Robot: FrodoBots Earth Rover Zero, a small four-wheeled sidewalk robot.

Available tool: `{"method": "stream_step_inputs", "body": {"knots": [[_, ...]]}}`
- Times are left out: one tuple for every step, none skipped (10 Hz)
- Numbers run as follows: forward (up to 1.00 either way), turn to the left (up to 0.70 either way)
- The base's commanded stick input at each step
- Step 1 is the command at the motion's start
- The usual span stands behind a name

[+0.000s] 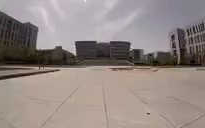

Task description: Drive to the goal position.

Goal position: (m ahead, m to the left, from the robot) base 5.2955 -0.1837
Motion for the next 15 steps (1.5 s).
{"method": "stream_step_inputs", "body": {"knots": [[1.0, 0.0], [1.0, 0.0], [1.0, 0.0], [1.0, 0.0], [1.0, 0.0], [1.0, 0.0], [1.0, 0.0], [1.0, 0.0], [1.0, 0.0], [1.0, 0.0], [1.0, 0.0], [1.0, 0.0], [1.0, 0.0], [1.0, 0.0], [1.0, 0.0]]}}
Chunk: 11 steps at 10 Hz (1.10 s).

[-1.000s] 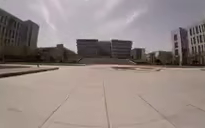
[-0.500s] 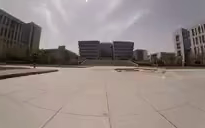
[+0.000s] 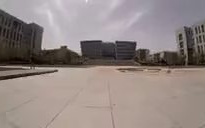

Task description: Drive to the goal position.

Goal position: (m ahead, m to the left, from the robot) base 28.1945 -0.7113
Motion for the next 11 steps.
{"method": "stream_step_inputs", "body": {"knots": [[1.0, 0.0], [1.0, 0.0], [1.0, 0.0], [1.0, 0.0], [1.0, 0.0], [1.0, 0.0], [1.0, 0.0], [1.0, 0.0], [1.0, 0.0], [1.0, 0.0], [1.0, 0.0]]}}
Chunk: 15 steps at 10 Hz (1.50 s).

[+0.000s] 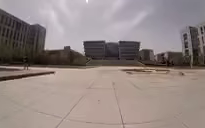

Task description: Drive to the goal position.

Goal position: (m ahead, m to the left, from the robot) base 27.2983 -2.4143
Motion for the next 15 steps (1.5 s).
{"method": "stream_step_inputs", "body": {"knots": [[1.0, 0.0], [1.0, 0.0], [1.0, 0.0], [1.0, 0.0], [1.0, 0.0], [1.0, 0.0], [1.0, 0.0], [1.0, 0.0], [1.0, 0.0], [1.0, 0.0], [1.0, 0.0], [1.0, 0.0], [1.0, 0.0], [1.0, 0.0], [1.0, 0.0]]}}
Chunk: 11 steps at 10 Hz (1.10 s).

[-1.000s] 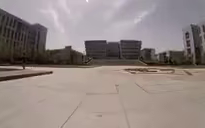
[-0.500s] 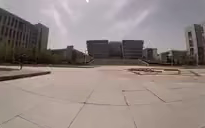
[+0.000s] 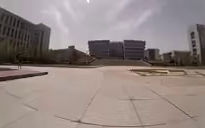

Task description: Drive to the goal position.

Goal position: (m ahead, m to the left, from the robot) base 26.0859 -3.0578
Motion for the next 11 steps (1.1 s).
{"method": "stream_step_inputs", "body": {"knots": [[1.0, 0.0], [1.0, -0.14], [1.0, -0.38], [1.0, -0.38], [1.0, -0.38], [1.0, -0.38], [1.0, -0.17], [1.0, 0.0], [1.0, 0.0], [1.0, 0.0], [1.0, 0.0]]}}
